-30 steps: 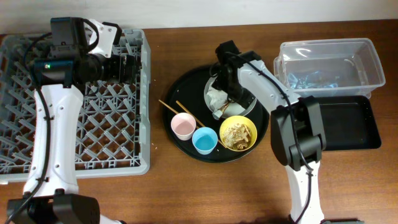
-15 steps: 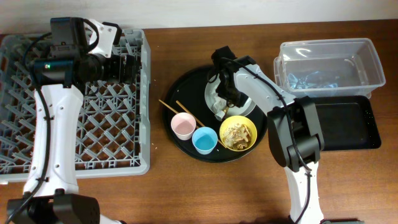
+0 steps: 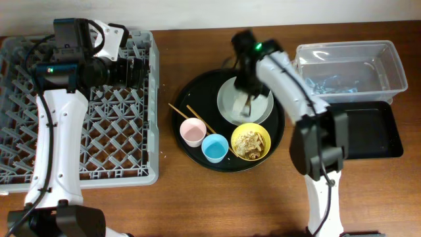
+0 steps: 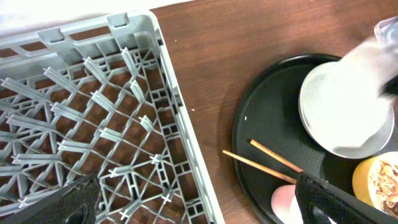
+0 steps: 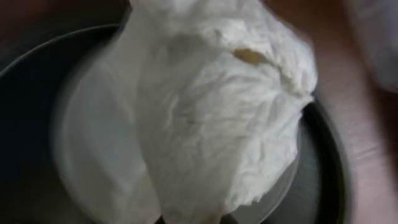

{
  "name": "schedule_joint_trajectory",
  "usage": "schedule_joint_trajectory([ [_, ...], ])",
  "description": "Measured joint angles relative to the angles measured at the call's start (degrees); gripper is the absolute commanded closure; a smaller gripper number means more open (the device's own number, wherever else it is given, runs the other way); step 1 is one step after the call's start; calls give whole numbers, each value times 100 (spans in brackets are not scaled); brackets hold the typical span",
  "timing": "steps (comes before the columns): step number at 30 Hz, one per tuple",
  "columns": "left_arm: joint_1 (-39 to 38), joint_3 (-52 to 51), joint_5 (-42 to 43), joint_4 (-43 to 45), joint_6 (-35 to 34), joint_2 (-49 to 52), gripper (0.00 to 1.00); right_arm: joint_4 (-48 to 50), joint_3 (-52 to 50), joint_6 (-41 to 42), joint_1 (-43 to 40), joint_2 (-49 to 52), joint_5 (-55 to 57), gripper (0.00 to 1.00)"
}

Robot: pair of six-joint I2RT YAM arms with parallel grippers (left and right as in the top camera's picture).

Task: Sort waste into correct bins and load items into the dishwasher rack
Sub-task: 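Carry the tissue and foil with the right gripper into the clear bin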

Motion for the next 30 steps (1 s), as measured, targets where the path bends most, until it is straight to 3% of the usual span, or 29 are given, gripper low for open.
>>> schedule_joint_trajectory([
  [6,0,0,0,0,0,0,1,-791,1539,-107,-1034,-586,-26,96],
  [10,0,0,0,-2,0,0,1,-791,1692,-120,-1867,-684,-24,96],
  [18,0,0,0,-2,0,0,1,177,1449,-129,-3241,-448,-28,94],
  [20,0,0,0,-2,0,0,1,319,1423,-133,-3375,-308,-26,70],
  [21,0,0,0,-2,0,0,1,382,1423,-131,-3407,-229,-28,43],
  [22,0,0,0,-2,0,0,1,398,1423,-146,-3414,-203,-28,29],
  [23,0,0,0,-2,0,0,1,442,1414,-142,-3423,-42,-48,22],
  [26,0,0,0,-4,0,0,1,398,1386,-140,-3421,90,-70,15],
  [30,0,0,0,-2,0,0,1,398,1379,-212,-3416,101,-74,15],
])
